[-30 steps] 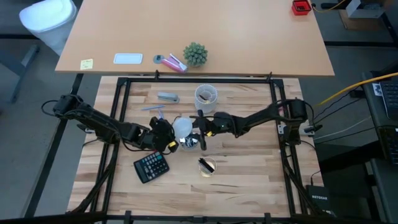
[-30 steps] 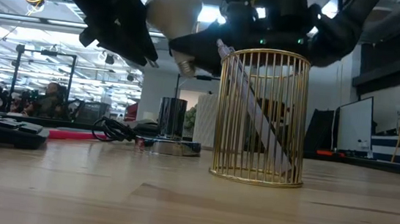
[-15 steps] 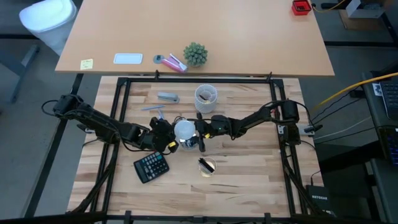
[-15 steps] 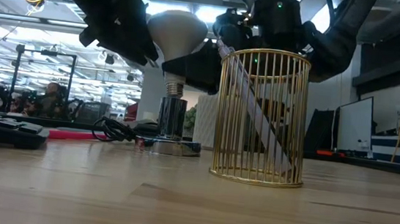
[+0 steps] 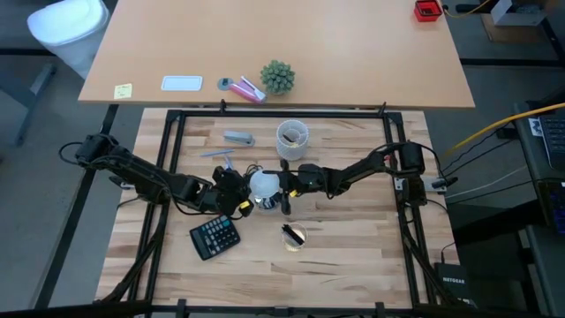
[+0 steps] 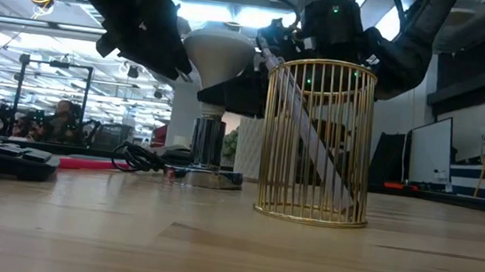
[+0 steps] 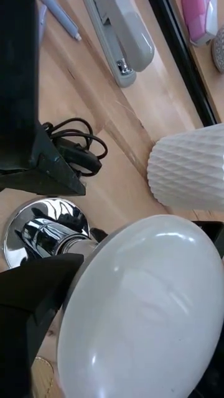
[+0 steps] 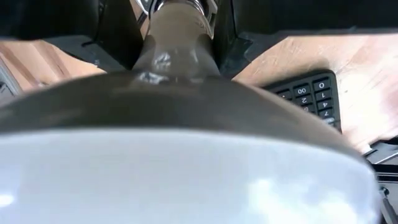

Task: Screw lightbulb
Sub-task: Insert the lightbulb into the lamp

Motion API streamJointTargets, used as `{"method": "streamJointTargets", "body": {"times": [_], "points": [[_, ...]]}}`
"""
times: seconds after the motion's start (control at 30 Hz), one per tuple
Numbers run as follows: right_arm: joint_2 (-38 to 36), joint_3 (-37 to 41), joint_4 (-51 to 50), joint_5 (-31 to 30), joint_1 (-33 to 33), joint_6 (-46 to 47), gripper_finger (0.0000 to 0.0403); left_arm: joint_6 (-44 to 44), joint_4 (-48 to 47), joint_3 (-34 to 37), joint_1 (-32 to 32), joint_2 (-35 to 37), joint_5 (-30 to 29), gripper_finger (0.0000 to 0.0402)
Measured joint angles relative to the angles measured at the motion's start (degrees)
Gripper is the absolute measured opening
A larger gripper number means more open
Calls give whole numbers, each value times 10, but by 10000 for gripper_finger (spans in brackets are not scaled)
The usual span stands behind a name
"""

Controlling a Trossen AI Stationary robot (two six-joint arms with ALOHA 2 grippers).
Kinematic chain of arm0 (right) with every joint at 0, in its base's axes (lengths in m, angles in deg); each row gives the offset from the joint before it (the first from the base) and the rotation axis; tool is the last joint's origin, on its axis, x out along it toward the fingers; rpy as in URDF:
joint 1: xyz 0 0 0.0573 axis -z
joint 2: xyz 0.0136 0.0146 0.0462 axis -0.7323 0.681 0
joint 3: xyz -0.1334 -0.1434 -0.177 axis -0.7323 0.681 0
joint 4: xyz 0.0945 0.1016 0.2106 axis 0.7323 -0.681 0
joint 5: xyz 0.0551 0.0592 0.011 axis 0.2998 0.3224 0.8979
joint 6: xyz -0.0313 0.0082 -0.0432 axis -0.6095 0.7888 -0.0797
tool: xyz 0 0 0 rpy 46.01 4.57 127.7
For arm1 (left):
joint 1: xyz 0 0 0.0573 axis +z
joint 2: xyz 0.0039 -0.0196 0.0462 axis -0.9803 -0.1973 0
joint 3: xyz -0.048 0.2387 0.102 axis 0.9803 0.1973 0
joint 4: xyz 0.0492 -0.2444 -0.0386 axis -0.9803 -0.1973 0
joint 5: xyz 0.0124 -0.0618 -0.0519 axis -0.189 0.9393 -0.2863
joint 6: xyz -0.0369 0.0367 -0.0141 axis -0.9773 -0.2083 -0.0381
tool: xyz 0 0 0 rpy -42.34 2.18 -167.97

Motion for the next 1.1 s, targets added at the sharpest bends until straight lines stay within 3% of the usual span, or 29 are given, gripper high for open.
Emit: {"method": "streamJointTargets", "body": {"times": [0.87,1.1], "points": [[-1,-1,-27,0,0,-1,159,2,-9,0,0,10,-5,153],[-1,-1,-27,0,0,-3,159,-29,-86,-13,-11,61,-6,153]]}}
